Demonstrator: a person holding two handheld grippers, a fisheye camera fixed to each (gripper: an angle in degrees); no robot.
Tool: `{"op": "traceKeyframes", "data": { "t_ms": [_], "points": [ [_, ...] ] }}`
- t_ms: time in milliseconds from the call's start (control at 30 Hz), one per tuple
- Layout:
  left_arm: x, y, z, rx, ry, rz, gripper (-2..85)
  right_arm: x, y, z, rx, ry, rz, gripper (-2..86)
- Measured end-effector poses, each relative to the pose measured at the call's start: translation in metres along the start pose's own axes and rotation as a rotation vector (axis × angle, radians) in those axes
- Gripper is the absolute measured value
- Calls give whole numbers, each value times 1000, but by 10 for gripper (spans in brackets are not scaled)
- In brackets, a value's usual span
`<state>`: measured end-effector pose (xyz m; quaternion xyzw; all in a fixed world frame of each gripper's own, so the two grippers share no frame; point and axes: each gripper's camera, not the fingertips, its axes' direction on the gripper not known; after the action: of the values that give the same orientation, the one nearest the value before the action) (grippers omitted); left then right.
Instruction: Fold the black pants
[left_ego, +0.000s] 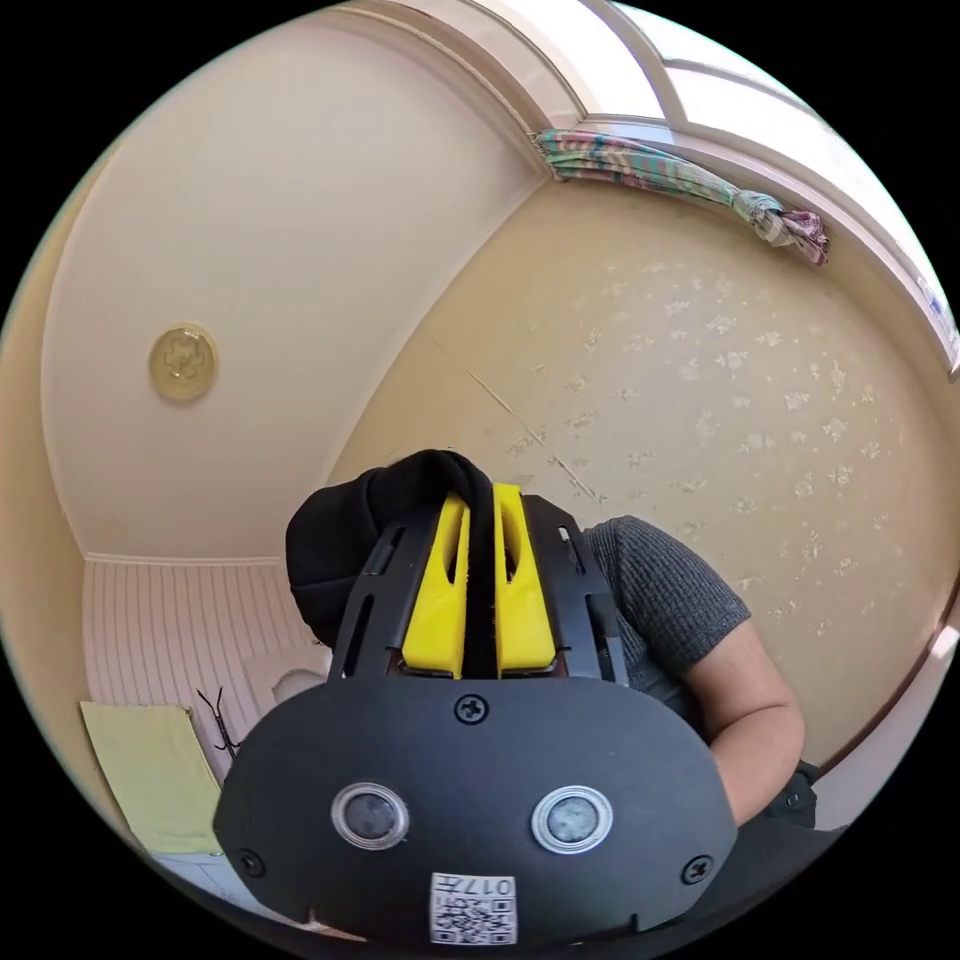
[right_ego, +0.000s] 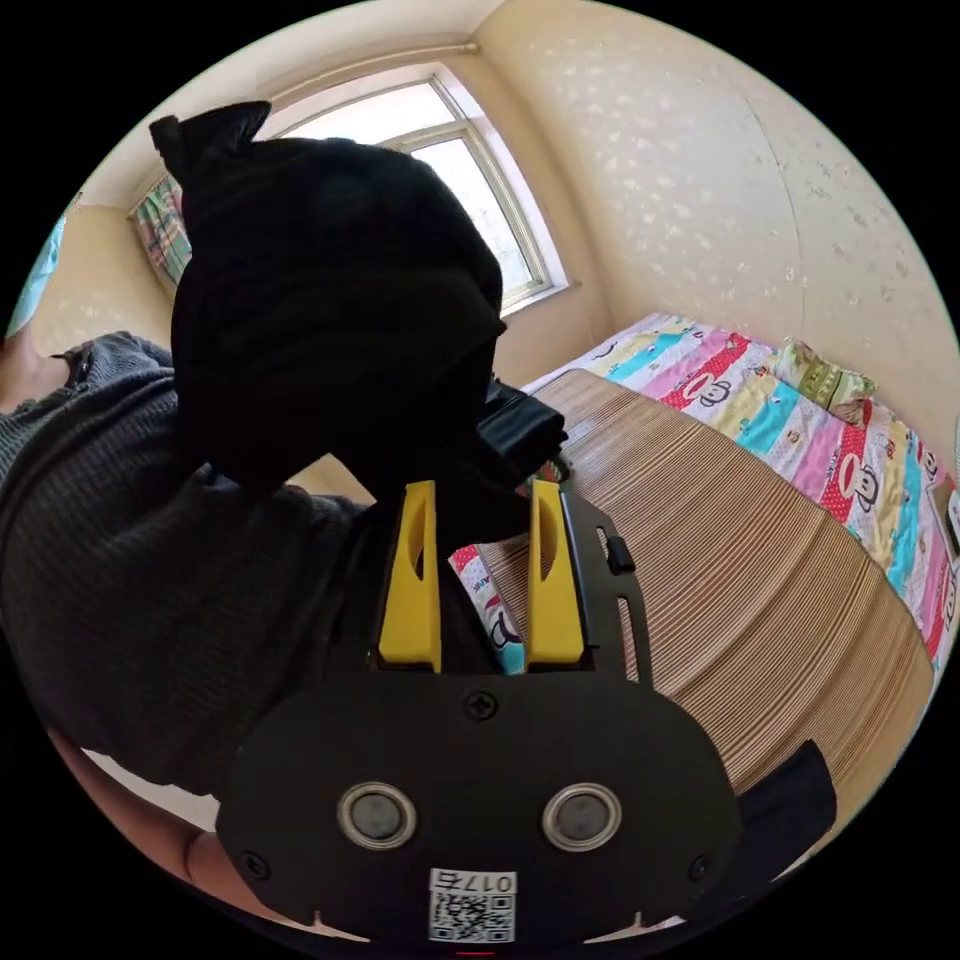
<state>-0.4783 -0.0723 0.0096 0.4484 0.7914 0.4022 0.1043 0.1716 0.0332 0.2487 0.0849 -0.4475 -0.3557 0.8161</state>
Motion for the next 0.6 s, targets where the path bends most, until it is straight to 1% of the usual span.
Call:
{"op": "traceKeyframes", "data": {
  "t_ms": [33,100,167,233,300,333,400,467,533,600],
  "points": [
    [0,-2,6,-19,1,-8,37,-7,-2,0,6,48,-7,153],
    [0,-1,14,-38,8,-29,38,-31,-12,-14,105,252,-32,180],
    [3,2,19,-31,17,-49,38,-44,-19,-35,193,308,-86,188],
    [9,4,19,17,51,-50,38,-50,-23,-60,268,286,-127,179],
    [17,2,16,32,62,-40,38,-44,-17,-109,455,128,-107,148],
    [24,0,15,29,50,-37,38,-39,-15,-122,505,69,-90,146],
    [36,-4,15,25,22,-23,38,-13,-1,-164,674,-217,-79,138],
    [46,-4,16,42,24,4,37,3,10,-179,753,-360,-139,136],
    [52,0,21,78,68,27,37,13,18,-181,759,-403,-140,139],
    [50,8,25,102,94,13,37,17,22,-171,724,-442,-145,149]
  ]
}}
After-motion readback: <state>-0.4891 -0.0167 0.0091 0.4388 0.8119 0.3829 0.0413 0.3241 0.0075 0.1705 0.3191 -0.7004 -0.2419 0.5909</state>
